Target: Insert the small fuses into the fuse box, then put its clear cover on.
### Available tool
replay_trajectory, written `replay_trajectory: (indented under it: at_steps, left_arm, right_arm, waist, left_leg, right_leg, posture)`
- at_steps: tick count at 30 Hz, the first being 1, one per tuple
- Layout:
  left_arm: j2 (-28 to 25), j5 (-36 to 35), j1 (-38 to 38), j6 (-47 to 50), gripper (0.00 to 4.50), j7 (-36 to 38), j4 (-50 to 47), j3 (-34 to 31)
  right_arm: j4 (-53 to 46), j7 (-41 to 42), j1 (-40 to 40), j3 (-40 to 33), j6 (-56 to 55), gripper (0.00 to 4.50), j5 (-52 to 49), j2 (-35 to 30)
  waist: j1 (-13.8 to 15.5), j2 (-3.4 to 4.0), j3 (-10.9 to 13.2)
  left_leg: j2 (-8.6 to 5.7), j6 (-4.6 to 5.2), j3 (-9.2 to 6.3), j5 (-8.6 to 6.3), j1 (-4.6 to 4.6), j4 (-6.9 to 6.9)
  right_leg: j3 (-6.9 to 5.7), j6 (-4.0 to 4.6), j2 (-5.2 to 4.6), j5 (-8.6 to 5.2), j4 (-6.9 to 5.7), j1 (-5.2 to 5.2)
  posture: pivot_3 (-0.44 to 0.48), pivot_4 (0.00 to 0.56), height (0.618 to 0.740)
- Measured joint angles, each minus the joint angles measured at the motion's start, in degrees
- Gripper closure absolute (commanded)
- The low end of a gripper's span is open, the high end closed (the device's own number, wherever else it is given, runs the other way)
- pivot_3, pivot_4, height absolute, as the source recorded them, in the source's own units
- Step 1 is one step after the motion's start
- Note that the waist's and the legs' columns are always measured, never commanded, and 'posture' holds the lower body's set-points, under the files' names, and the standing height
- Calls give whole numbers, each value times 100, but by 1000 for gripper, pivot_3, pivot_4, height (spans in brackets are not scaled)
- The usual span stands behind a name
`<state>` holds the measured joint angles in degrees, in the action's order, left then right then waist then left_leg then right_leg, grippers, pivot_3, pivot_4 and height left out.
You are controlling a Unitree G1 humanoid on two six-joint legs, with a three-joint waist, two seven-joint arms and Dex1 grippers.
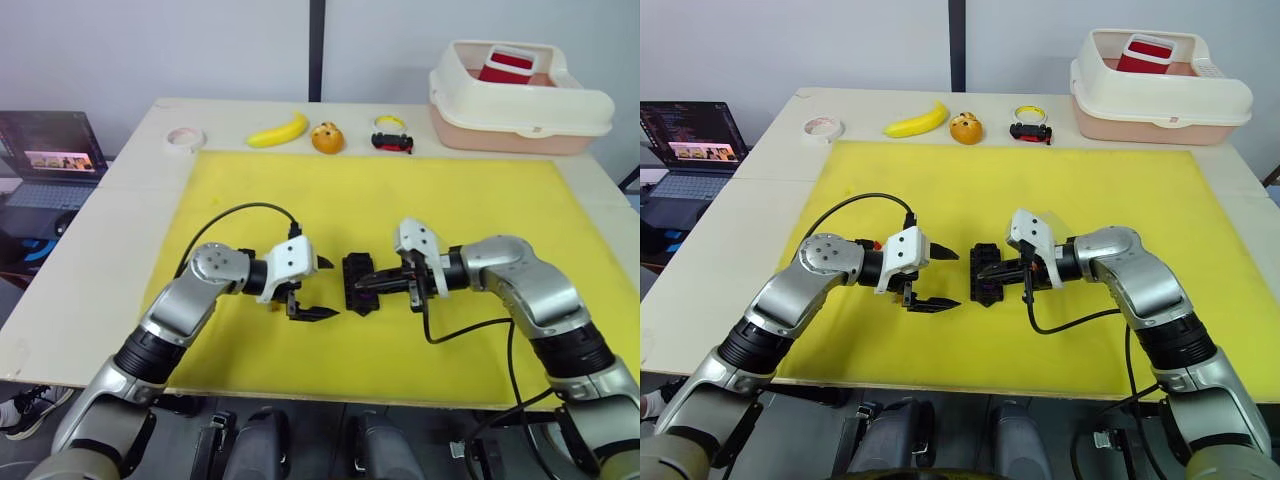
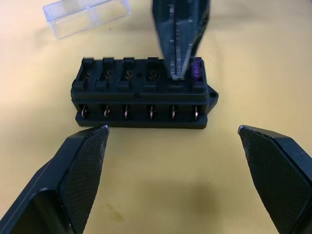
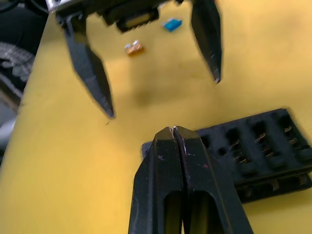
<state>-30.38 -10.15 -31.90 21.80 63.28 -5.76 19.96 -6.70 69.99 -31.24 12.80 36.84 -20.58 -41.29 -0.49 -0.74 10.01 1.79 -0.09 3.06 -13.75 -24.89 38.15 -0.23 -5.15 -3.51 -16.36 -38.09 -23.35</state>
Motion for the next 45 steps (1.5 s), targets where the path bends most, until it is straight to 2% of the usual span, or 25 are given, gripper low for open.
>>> replay_trajectory:
  at_steps: [14,23,45]
  left_arm:
    - [0,0,0,12,0,-5,0,0]
    - [-1,0,0,18,0,-11,-1,0]
    - [0,-2,0,37,0,-98,-1,0]
  right_arm:
    - [92,-111,-85,113,-85,4473,88,14]
    - [144,-92,-110,250,-55,4473,129,5]
    - [3,-5,-52,283,-25,4473,190,7]
  waist:
    - [-4,0,-1]
    - [-4,-2,-2]
    - [-5,-5,-6]
  left_leg:
    - [0,0,-1,0,2,0]
    - [1,2,-1,-2,48,-7]
    - [1,2,-2,-2,51,-7]
  right_leg:
    - [0,0,1,0,0,2]
    - [0,1,0,-2,9,48]
    - [0,2,-2,-2,10,52]
  posture:
    - [0,150,740]
    - [0,150,740]
    - [0,150,740]
